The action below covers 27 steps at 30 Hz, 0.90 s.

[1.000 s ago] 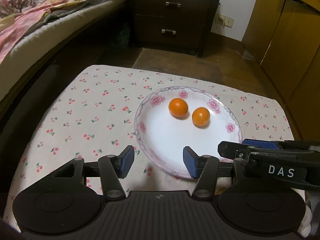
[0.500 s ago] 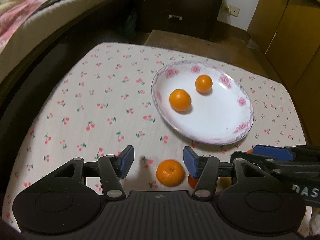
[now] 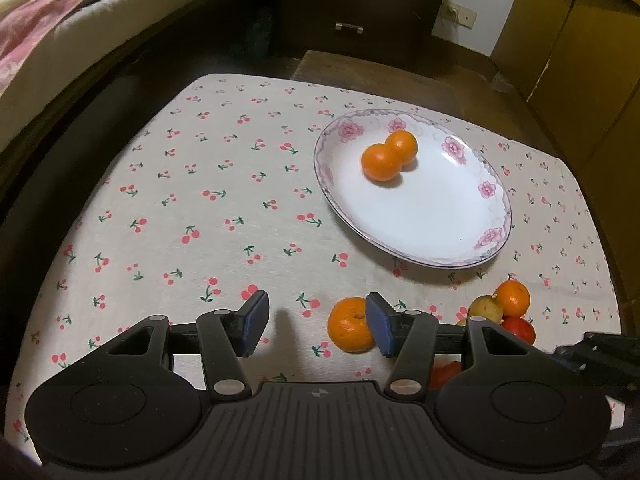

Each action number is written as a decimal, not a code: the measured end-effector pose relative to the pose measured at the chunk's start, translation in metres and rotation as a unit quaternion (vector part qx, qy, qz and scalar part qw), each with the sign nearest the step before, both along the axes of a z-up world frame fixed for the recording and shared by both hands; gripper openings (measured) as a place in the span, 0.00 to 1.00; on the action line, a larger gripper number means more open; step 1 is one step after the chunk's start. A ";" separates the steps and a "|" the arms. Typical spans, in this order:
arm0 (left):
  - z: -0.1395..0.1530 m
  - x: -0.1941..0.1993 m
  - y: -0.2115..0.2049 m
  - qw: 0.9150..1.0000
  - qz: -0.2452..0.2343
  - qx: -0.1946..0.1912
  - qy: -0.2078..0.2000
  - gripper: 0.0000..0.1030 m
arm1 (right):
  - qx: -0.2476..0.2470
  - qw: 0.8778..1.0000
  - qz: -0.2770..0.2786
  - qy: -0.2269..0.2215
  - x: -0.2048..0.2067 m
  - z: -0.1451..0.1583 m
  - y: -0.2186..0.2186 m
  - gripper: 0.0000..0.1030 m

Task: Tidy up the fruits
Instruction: 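Grasp a third orange with the left gripper while the right gripper grasps a red tomato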

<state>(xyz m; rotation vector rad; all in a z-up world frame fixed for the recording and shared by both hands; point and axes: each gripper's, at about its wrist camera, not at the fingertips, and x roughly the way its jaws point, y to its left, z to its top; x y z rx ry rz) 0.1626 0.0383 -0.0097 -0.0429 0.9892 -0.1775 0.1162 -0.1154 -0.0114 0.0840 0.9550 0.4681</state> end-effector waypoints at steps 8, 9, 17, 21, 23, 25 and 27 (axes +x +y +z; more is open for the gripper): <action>-0.002 0.001 0.000 1.000 -0.006 -0.008 0.006 0.61 | -0.015 1.000 0.002 0.020 0.006 -0.018 0.006 0.45; -0.002 0.001 0.000 1.000 -0.007 -0.010 0.008 0.61 | -0.016 1.000 0.003 0.021 0.006 -0.019 0.007 0.45; -0.006 0.001 -0.005 1.000 -0.018 -0.005 0.012 0.64 | -0.027 0.999 -0.006 0.019 0.011 -0.027 0.005 0.37; -0.007 -0.001 -0.008 1.000 -0.030 0.000 0.009 0.62 | -0.027 0.999 -0.004 0.018 0.008 -0.025 0.003 0.34; -0.010 -0.002 -0.010 0.999 -0.037 0.007 0.006 0.61 | -0.030 0.999 0.000 0.017 0.006 -0.024 0.004 0.34; -0.011 -0.003 -0.011 0.999 -0.042 0.006 0.004 0.60 | -0.029 0.999 0.001 0.018 0.005 -0.024 0.004 0.34; -0.011 -0.004 -0.010 0.999 -0.044 0.005 0.001 0.59 | -0.027 0.999 0.001 0.020 0.004 -0.024 0.003 0.34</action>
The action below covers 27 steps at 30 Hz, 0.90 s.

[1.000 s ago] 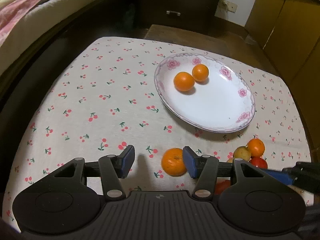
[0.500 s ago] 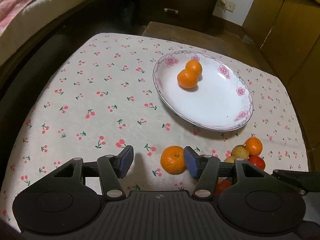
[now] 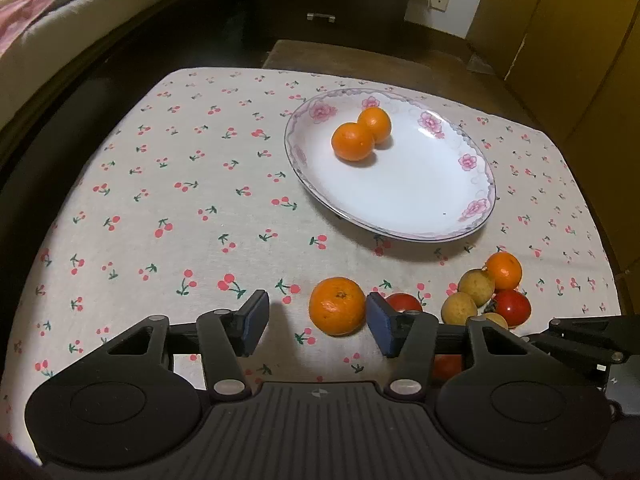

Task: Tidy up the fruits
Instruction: 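Grasp a third orange with the left gripper while the right gripper grasps a red tomato, then lift the orange with the left gripper while the right gripper lifts the tomato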

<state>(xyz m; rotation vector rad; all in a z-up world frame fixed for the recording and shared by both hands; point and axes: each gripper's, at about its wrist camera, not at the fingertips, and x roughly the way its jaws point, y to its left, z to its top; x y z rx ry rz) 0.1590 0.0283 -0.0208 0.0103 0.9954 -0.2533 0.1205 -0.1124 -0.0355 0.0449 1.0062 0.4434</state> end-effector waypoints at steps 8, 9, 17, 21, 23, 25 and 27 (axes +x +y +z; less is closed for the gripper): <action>-0.011 0.005 -0.008 1.000 -0.005 0.019 0.003 0.55 | 0.015 1.000 -0.007 0.009 0.001 0.000 -0.006 0.34; -0.011 0.005 -0.010 1.000 -0.007 0.024 0.003 0.54 | 0.016 1.000 -0.007 0.009 0.001 0.000 -0.006 0.34; -0.010 0.005 -0.004 1.000 0.000 0.016 0.006 0.41 | 0.012 1.000 -0.002 0.009 0.000 0.001 -0.004 0.34; -0.006 0.000 -0.003 1.000 -0.005 0.017 0.004 0.40 | 0.009 1.000 0.002 0.011 -0.001 0.002 -0.003 0.34; -0.004 -0.003 -0.003 1.000 -0.006 0.019 0.004 0.40 | 0.005 1.000 0.007 0.009 -0.004 0.002 -0.003 0.34; -0.002 -0.007 -0.002 1.000 -0.006 0.018 0.003 0.40 | 0.003 1.000 0.009 0.008 -0.007 0.003 -0.003 0.34; 0.000 -0.011 0.000 1.000 -0.004 0.015 0.004 0.40 | 0.004 1.000 0.009 0.010 -0.011 0.004 -0.004 0.34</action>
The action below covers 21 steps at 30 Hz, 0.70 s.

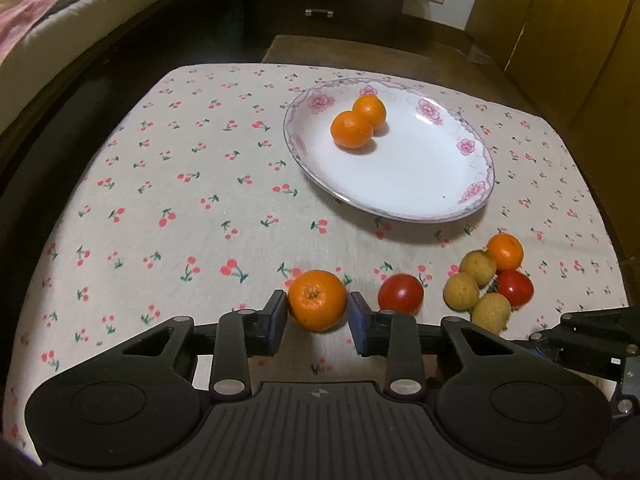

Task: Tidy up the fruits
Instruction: 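Lift the orange with the left gripper while the right gripper lifts the tomato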

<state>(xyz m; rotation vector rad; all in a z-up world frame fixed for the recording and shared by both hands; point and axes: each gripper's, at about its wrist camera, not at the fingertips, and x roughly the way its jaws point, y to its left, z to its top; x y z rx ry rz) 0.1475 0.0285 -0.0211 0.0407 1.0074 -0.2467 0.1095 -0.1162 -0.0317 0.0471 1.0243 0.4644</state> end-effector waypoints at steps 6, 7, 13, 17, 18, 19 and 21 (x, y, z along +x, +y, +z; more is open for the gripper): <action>0.001 -0.023 0.001 1.000 -0.010 -0.006 0.009 0.40 | -0.007 1.000 0.005 0.001 -0.013 0.001 0.001 0.34; 0.001 -0.026 0.000 1.000 -0.012 -0.005 0.011 0.40 | -0.009 1.000 0.006 0.001 -0.014 0.001 0.001 0.34; -0.004 -0.029 -0.002 1.000 -0.013 0.002 0.016 0.41 | -0.014 1.000 0.007 0.005 -0.016 -0.004 0.000 0.34; 0.002 -0.026 0.002 1.000 -0.008 -0.007 0.007 0.48 | -0.009 1.000 0.007 0.006 -0.014 -0.005 -0.001 0.34; 0.003 -0.025 0.002 1.000 -0.006 -0.008 0.003 0.49 | -0.009 1.000 0.008 0.005 -0.013 -0.005 0.000 0.34; 0.004 -0.022 0.003 1.000 -0.005 -0.008 0.000 0.50 | -0.008 1.000 0.008 0.004 -0.012 -0.005 0.000 0.34; 0.003 -0.016 0.004 1.000 0.001 -0.003 -0.006 0.52 | -0.008 1.000 0.009 0.004 -0.011 -0.005 0.000 0.34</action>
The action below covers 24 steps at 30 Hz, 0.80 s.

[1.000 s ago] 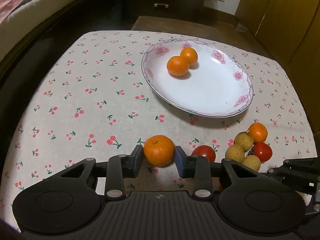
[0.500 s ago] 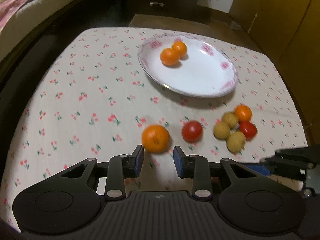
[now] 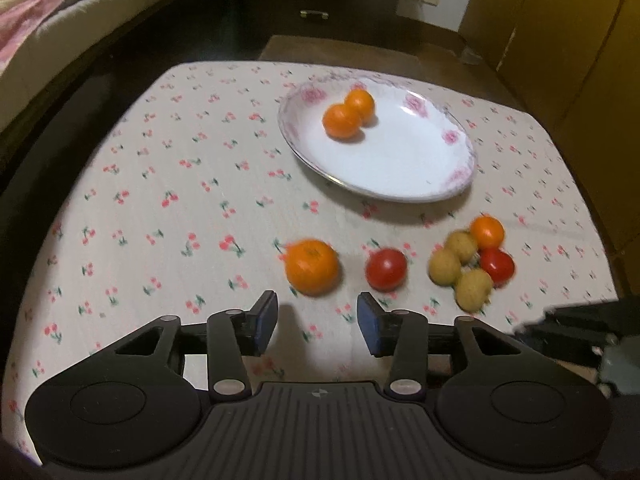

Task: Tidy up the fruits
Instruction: 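Lift the orange with the left gripper while the right gripper lifts the tomato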

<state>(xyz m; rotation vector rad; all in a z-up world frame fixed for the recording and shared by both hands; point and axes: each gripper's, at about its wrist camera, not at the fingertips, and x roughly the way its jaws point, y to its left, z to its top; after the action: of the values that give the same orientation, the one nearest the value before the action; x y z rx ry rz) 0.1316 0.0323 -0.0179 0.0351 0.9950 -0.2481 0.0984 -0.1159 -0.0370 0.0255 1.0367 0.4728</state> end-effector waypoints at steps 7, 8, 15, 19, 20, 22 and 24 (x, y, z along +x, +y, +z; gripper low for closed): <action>-0.009 0.018 -0.003 1.000 0.005 0.006 -0.006 0.53 | 0.000 1.000 0.002 0.007 -0.005 0.001 -0.003 0.34; -0.009 0.020 -0.004 1.000 0.004 0.005 -0.008 0.53 | 0.000 1.000 0.001 0.007 -0.006 0.001 -0.004 0.34; -0.016 0.028 -0.010 1.000 0.000 0.020 -0.015 0.51 | 0.003 1.000 0.008 0.006 -0.014 0.002 -0.010 0.36; -0.016 0.027 -0.012 0.999 0.000 0.027 -0.018 0.40 | 0.000 1.000 0.009 -0.003 -0.017 0.002 -0.012 0.37; -0.016 0.026 -0.011 1.000 0.000 0.025 -0.018 0.40 | -0.004 1.000 0.008 -0.006 -0.018 0.003 -0.011 0.37; -0.016 0.025 -0.010 1.000 0.000 0.025 -0.018 0.40 | -0.014 1.000 0.010 -0.011 -0.020 0.003 -0.009 0.37; -0.016 0.023 -0.010 1.000 0.000 0.025 -0.017 0.40 | -0.020 1.000 0.012 -0.012 -0.020 0.003 -0.008 0.37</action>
<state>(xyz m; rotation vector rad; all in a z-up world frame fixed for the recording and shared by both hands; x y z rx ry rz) 0.1549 0.0227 -0.0334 0.0849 0.9667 -0.2226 0.0785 -0.1235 -0.0340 -0.0277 1.0242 0.4733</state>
